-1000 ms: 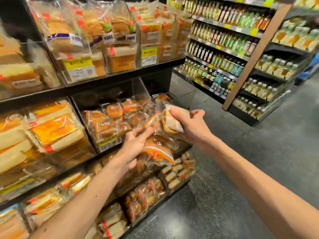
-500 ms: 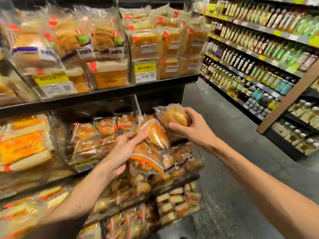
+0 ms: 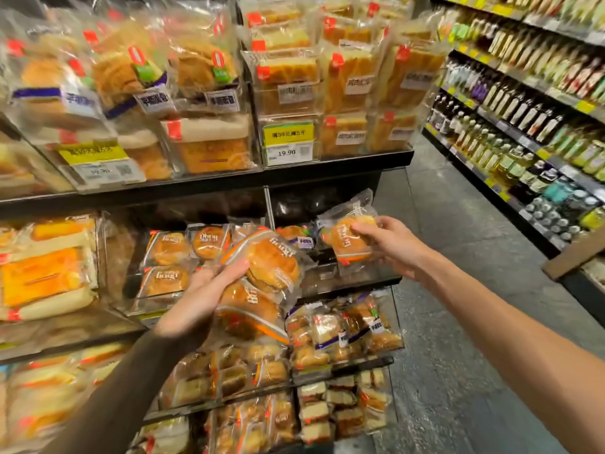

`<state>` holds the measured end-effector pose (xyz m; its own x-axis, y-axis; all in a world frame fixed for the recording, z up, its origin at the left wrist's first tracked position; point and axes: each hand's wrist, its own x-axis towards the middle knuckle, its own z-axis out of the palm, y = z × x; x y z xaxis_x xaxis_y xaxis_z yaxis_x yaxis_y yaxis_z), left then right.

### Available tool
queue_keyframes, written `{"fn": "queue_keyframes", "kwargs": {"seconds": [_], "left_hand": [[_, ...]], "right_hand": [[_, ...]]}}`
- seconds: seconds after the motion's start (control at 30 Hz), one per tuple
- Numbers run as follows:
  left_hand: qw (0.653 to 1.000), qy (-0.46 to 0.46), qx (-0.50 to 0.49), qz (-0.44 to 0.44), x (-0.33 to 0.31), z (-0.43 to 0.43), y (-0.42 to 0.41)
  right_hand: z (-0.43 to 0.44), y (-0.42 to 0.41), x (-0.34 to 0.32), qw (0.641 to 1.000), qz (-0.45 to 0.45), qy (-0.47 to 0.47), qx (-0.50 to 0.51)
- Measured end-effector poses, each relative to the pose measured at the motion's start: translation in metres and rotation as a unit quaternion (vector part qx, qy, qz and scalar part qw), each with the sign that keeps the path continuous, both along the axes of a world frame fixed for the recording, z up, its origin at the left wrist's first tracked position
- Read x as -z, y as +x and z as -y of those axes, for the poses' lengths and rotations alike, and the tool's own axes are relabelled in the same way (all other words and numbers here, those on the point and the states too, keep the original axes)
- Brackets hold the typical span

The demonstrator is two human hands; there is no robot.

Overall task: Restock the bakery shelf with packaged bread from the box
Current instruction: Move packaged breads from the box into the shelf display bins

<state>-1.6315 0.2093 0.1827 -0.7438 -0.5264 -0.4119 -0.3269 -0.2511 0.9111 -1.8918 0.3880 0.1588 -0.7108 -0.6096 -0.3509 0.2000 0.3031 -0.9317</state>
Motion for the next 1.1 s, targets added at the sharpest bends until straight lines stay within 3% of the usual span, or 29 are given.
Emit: {"fn": "queue_keyframes", "kwargs": {"seconds": [0.13, 0.27, 0.47, 0.57, 0.73, 0.83, 0.97, 1.1], "left_hand": [[0.999, 0.029, 0.041, -0.003, 0.002, 0.024, -0.001], [0.999, -0.017, 0.041, 0.000, 0.000, 0.037, -0.005], [0.999, -0.012, -0.003, -0.036, -0.006, 0.053, 0.018], [0.995, -0.018, -0.098, -0.008, -0.001, 0.063, 0.050], [0.980, -0.058, -0.168, 0.094, 0.040, 0.119, 0.118], [0.976, -0.063, -0.189, 0.088, 0.047, 0.141, 0.136], [0.976, -0.050, -0.183, 0.103, 0.080, 0.179, 0.174], [0.977, -0.039, -0.194, 0.075, 0.042, 0.169, 0.171]], "right_hand": [[0.010, -0.022, 0.003, 0.990, -0.111, 0.076, 0.042], [0.022, -0.028, 0.006, 0.994, -0.077, 0.055, 0.058], [0.066, -0.003, 0.005, 0.990, -0.022, 0.002, -0.136], [0.096, 0.009, 0.002, 0.974, -0.088, -0.003, -0.209], [0.135, 0.039, 0.002, 0.961, -0.176, 0.016, -0.211], [0.165, 0.060, 0.007, 0.970, -0.158, 0.021, -0.186], [0.213, 0.094, 0.018, 0.989, -0.041, 0.022, -0.142], [0.270, 0.131, 0.022, 0.997, 0.035, 0.042, -0.047]]}}
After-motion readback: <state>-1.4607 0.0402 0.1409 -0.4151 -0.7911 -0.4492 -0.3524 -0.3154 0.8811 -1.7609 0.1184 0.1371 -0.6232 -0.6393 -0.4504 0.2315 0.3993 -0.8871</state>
